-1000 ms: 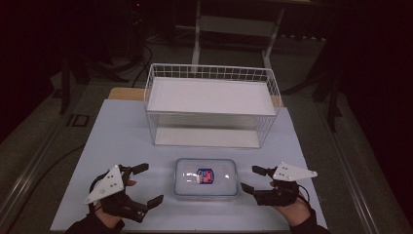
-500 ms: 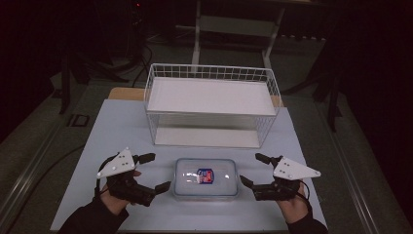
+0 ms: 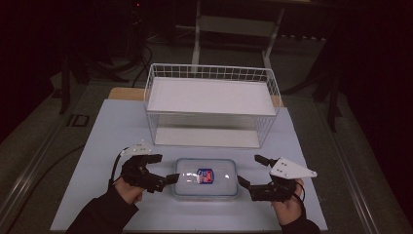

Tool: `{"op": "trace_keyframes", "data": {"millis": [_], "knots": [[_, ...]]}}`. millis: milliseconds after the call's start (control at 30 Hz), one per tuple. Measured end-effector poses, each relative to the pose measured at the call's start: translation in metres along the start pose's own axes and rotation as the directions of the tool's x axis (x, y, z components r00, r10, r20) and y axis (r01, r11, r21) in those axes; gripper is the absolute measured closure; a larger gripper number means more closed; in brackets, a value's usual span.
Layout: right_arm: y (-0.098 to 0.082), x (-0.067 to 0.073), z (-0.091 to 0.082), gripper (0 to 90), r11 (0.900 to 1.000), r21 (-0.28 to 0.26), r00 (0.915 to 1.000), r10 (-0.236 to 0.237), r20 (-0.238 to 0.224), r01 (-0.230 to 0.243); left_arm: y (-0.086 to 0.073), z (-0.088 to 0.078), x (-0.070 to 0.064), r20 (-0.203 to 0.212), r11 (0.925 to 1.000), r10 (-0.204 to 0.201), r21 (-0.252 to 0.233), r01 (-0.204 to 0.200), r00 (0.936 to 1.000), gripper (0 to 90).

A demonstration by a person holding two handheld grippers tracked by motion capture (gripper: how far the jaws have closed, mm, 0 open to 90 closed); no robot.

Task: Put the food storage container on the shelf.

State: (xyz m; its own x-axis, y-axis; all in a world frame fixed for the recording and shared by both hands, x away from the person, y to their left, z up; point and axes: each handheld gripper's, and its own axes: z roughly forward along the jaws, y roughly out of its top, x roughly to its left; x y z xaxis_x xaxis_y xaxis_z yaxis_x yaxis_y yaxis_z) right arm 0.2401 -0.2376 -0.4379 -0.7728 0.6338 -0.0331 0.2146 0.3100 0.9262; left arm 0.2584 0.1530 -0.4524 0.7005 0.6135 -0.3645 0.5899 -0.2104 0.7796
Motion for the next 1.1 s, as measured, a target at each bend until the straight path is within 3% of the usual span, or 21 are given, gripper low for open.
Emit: {"op": "trace_keyframes", "data": {"millis": [67,100,133,167,267,467,567,600,633,667,700,733,767,867,900,1033,1100], "knots": [[-0.002,0.0,0.001,10.5,1.0,0.006,0.9997,0.021,-0.01,-0.021,-0.002,0.006,0.005,0.014,0.9989,-0.037,0.029,0.037,0.9992,0.0],[-0.002,0.0,0.001,10.5,1.0,0.006,0.9997,0.021,-0.01,-0.021,-0.002,0.006,0.005,0.014,0.9989,-0.037,0.029,0.037,0.9992,0.0],[-0.003,0.001,0.003,10.4,1.0,0.011,0.9997,0.026,-0.004,-0.026,-0.006,0.015,0.012,0.016,0.9926,-0.096,0.076,0.094,0.9953,0.0],[-0.006,0.002,0.007,9.7,0.999,0.023,0.9988,0.046,0.015,-0.047,-0.007,0.017,0.015,0.024,0.9892,-0.122,0.085,0.119,0.9923,0.0],[-0.009,0.002,0.01,9.8,0.996,0.045,0.9975,0.071,0.005,-0.071,-0.01,0.025,0.024,0.027,0.9709,-0.206,0.131,0.2,0.9783,0.0],[-0.013,0.005,0.013,9.8,0.995,0.066,0.9976,0.07,-0.004,-0.069,-0.015,0.035,0.036,0.048,0.942,-0.301,0.17,0.29,0.9523,0.0],[-0.014,0.004,0.014,9.8,0.994,0.077,0.9965,0.083,-0.011,-0.082,-0.016,0.039,0.04,0.035,0.9237,-0.349,0.181,0.338,0.9364,2.7],[-0.015,0.004,0.014,9.8,0.993,0.083,0.9961,0.087,-0.013,-0.086,-0.017,0.04,0.041,0.042,0.913,-0.376,0.187,0.362,0.9256,3.5],[-0.016,0.004,0.014,9.8,0.992,0.087,0.996,0.089,-0.011,-0.088,-0.017,0.041,0.043,0.044,0.909,-0.384,0.192,0.37,0.9221,4.9],[-0.016,0.004,0.013,9.8,0.992,0.09,0.9954,0.095,-0.013,-0.094,-0.018,0.042,0.044,0.045,0.9006,-0.402,0.199,0.387,0.9143,6.8],[-0.016,0.004,0.013,9.8,0.992,0.09,0.9954,0.095,-0.013,-0.094,-0.018,0.042,0.044,0.045,0.9006,-0.402,0.199,0.387,0.9143,9.8],[-0.017,0.003,0.013,9.8,0.991,0.094,0.9949,0.1,-0.017,-0.098,-0.02,0.044,0.047,0.034,0.8925,-0.417,0.205,0.402,0.9084,9.8],[-0.019,0.003,0.013,9.9,0.99,0.1,0.9949,0.1,-0.012,-0.099,-0.02,0.045,0.047,0.035,0.8881,-0.426,0.207,0.411,0.904,15.8],[-0.02,0.002,0.012,9.9,0.989,0.106,0.9944,0.105,-0.012,-0.103,-0.023,0.049,0.05,0.044,0.8769,-0.449,0.214,0.43,0.8926,21.9],[-0.02,0.002,0.012,9.9,0.989,0.106,0.9942,0.106,-0.014,-0.104,-0.024,0.05,0.052,0.06,0.8693,-0.467,0.215,0.445,0.8825,23.8],[-0.021,0.001,0.012,10.0,0.987,0.108,0.9929,0.118,-0.017,-0.115,-0.027,0.054,0.057,0.101,0.8486,-0.507,0.235,0.474,0.8563,36.4],[-0.021,0.001,0.013,10.0,0.987,0.111,0.9923,0.122,-0.022,-0.119,-0.03,0.054,0.061,0.124,0.8336,-0.535,0.24,0.498,0.8358,42.2]]}}
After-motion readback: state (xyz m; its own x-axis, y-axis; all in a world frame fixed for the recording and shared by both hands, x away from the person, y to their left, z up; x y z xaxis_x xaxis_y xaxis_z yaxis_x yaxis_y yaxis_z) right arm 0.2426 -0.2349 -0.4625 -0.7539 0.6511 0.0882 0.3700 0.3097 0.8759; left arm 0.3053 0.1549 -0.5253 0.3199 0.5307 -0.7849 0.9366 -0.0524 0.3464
